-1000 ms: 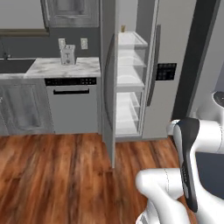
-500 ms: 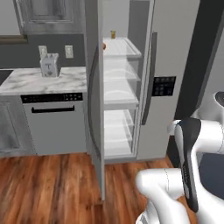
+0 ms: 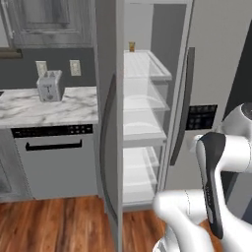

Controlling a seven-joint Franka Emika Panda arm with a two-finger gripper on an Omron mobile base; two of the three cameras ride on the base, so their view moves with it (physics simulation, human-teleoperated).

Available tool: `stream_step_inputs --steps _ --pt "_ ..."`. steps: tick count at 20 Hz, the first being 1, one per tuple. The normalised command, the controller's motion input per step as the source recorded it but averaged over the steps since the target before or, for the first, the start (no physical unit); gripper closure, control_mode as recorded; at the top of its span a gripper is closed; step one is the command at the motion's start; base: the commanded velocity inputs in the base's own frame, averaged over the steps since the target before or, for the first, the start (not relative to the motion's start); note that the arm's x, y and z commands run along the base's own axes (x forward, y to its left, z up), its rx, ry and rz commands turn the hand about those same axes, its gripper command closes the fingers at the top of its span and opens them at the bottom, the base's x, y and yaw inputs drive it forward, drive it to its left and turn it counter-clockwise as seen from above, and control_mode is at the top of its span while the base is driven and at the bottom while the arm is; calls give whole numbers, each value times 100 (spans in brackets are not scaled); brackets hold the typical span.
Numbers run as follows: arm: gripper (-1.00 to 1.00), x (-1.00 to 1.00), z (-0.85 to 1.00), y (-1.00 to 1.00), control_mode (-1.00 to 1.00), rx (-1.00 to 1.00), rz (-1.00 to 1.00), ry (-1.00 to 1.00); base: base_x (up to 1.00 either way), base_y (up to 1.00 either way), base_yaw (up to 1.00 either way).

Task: Pick the tangerine and mango from the fridge and place them on the plate next to the blender to make a fruit smoothie.

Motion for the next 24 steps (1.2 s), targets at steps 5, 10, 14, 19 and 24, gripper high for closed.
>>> stream_step_inputs --steps 5,10,14,19,24 --pt "-100 0 0 0 100 0 0 0 74 -4 0" --pt "-100 0 0 0 100 0 0 0 32 0 0" --pt "-100 0 0 0 100 0 0 0 42 0 0" --pt "-100 0 0 0 100 0 0 0 6 -81 0" --pt "-100 0 0 0 100 0 0 0 -3 -22 0"
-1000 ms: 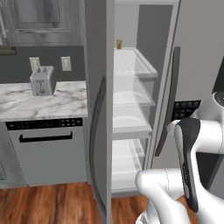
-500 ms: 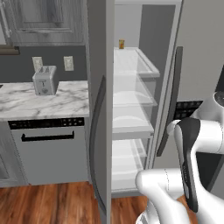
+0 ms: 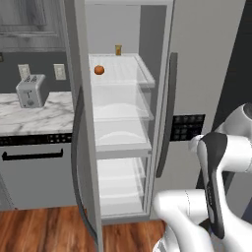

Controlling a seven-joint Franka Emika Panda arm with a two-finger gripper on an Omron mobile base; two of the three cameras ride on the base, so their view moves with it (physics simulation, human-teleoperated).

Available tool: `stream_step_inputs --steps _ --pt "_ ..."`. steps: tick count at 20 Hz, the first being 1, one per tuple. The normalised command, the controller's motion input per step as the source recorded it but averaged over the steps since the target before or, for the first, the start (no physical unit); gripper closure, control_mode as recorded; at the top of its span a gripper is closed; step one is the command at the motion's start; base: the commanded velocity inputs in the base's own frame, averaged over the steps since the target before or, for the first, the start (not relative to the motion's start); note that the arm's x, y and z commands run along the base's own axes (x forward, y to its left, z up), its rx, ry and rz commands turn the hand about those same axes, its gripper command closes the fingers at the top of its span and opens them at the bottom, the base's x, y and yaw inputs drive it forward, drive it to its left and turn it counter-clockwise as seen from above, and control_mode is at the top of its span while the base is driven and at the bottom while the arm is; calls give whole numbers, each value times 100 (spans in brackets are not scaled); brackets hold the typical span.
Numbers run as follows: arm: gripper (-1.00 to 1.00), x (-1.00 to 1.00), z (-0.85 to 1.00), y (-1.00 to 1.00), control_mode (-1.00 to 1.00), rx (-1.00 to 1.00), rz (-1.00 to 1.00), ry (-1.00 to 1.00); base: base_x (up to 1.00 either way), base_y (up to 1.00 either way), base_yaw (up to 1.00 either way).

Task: Pick the tangerine and mango from the fridge and place them on the plate next to the blender to make a fruit smoothie.

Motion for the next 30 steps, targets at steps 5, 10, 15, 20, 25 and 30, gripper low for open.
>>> stream_step_inputs --steps 5,10,15,20,25,30 --pt "-100 0 0 0 100 0 0 0 6 -11 0" --pt "-100 0 0 0 100 0 0 0 89 -5 0" --pt "-100 0 0 0 100 0 0 0 51 12 0" --pt "-100 0 0 0 100 0 0 0 17 37 -1" --pt "-100 0 0 0 100 0 0 0 13 35 0" --pt "-100 0 0 0 100 0 0 0 27 25 0"
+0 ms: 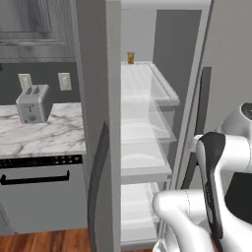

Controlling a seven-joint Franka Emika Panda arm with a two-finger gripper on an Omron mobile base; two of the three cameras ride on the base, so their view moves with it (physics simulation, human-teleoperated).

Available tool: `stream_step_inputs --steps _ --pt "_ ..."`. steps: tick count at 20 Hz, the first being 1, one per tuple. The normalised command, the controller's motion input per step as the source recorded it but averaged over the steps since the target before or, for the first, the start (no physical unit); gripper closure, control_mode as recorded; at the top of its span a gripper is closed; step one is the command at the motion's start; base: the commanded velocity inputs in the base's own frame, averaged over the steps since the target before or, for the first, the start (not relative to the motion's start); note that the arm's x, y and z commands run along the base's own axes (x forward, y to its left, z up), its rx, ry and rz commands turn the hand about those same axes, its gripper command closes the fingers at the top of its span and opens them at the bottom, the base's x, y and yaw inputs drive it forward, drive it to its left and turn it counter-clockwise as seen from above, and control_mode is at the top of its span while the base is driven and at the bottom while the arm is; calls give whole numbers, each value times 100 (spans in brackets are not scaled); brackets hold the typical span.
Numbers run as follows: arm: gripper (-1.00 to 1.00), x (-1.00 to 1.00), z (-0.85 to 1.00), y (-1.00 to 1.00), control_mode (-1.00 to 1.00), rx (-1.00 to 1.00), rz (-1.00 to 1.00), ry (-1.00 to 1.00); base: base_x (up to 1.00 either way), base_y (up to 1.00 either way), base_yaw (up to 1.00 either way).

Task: Pick the tangerine and mango from the fridge and place them on the plate next to the blender to make a fruit smoothie.

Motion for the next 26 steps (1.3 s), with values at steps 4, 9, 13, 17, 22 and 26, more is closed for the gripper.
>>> stream_step_inputs --steps 4,9,13,17,22,26 --pt "-100 0 0 0 100 0 0 0 13 32 0" --pt "-100 0 0 0 100 0 0 0 23 27 0" --pt "-100 9 9 11 -100 -1 0 -2 24 20 0" --pt "-100 21 57 54 -100 -11 0 -11 0 0 0" --pt "-100 0 86 17 -100 -7 3 -18 0 0 0" --pt "-100 0 100 3 -100 -7 6 -15 0 0 0"
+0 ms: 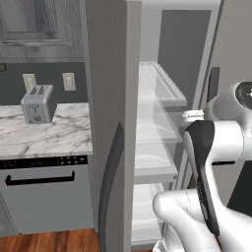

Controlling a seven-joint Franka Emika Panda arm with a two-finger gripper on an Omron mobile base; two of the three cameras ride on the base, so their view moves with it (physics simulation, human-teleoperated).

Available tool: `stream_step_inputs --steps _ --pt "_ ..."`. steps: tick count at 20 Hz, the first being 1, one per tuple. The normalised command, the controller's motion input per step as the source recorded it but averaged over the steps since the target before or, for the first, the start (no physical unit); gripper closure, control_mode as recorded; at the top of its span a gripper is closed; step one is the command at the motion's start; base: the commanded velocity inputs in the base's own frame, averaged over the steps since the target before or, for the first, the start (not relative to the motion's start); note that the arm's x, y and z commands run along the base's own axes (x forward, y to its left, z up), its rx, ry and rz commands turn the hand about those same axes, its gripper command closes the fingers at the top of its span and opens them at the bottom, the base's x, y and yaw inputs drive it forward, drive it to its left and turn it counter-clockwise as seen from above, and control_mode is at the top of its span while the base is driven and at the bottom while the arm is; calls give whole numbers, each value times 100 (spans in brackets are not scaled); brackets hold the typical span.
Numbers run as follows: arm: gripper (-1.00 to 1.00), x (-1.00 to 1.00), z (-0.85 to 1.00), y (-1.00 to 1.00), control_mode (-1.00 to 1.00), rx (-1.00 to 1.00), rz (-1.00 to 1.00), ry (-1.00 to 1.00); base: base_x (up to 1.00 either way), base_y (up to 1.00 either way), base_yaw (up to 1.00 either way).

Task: Pick the tangerine and mango from the fridge and place them on the plate next to the blender to make a fruit smoothie.

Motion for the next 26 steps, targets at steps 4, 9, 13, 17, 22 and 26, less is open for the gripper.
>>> stream_step_inputs --steps 4,9,13,17,22,26 --pt "-100 0 92 0 -100 -3 10 -2 0 0 0" --pt "-100 6 76 0 -100 -1 14 8 0 0 0" --pt "-100 1 17 16 -100 0 12 2 0 0 0" --pt "-100 23 -54 32 -100 -3 12 -15 0 0 0" --pt "-100 50 -41 44 -100 0 6 -13 0 0 0" --pt "-100 70 -4 36 -100 0 0 -3 0 0 0"
